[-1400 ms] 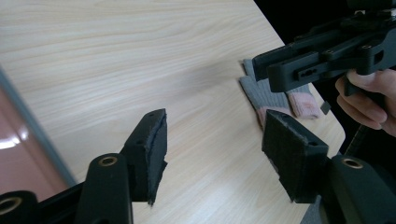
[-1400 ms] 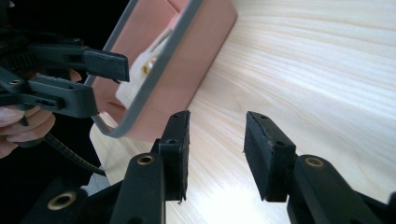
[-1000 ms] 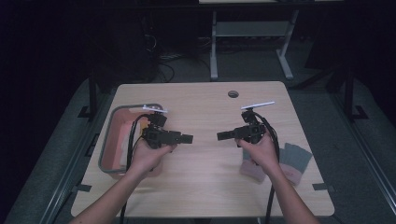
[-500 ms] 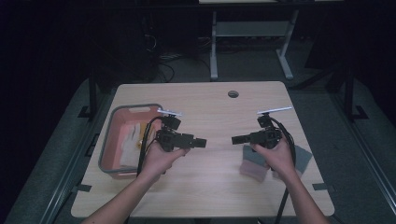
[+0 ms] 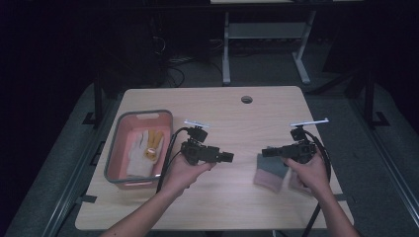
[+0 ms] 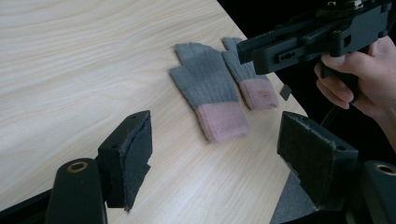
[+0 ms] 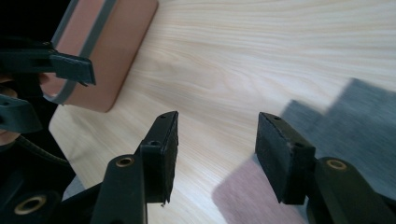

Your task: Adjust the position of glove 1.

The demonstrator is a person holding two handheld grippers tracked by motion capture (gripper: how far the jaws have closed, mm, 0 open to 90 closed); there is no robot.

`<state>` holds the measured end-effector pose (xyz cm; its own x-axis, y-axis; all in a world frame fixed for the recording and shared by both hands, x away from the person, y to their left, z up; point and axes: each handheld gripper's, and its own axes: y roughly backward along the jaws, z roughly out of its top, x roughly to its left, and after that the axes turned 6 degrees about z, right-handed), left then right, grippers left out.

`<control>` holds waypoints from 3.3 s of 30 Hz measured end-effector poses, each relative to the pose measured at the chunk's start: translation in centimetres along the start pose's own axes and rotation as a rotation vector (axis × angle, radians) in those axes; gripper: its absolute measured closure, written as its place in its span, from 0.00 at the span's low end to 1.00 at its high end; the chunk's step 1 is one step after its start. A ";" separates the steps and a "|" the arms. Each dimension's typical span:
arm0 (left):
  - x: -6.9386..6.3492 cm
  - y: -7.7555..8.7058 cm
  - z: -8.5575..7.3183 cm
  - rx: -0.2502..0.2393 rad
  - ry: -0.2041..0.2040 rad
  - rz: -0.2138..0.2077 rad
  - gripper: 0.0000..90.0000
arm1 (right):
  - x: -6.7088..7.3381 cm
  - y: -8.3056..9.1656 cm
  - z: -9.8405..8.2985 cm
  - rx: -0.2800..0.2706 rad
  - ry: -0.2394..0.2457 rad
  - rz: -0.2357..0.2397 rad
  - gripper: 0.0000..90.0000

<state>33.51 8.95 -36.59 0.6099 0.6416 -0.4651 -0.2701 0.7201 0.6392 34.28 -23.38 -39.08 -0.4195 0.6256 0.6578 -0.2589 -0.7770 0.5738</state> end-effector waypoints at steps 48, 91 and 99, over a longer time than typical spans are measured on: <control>-3.2 -6.8 -1.8 0.077 -0.042 -0.069 0.27 | -7.2 4.6 -6.6 0.060 -0.014 -0.412 0.55; -2.1 -6.9 -1.9 0.042 0.000 -0.044 0.28 | -1.7 2.9 -5.0 0.012 0.078 -0.382 0.91; -1.8 -6.8 -1.8 0.037 0.008 -0.036 0.28 | -0.7 0.8 -4.1 0.025 0.085 -0.348 0.91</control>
<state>32.86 3.36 -41.19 0.6128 0.6175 -0.4932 -0.2199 0.7326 0.6441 30.82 -24.69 -41.08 -0.3811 0.8435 0.3786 -0.3785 -0.5160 0.7685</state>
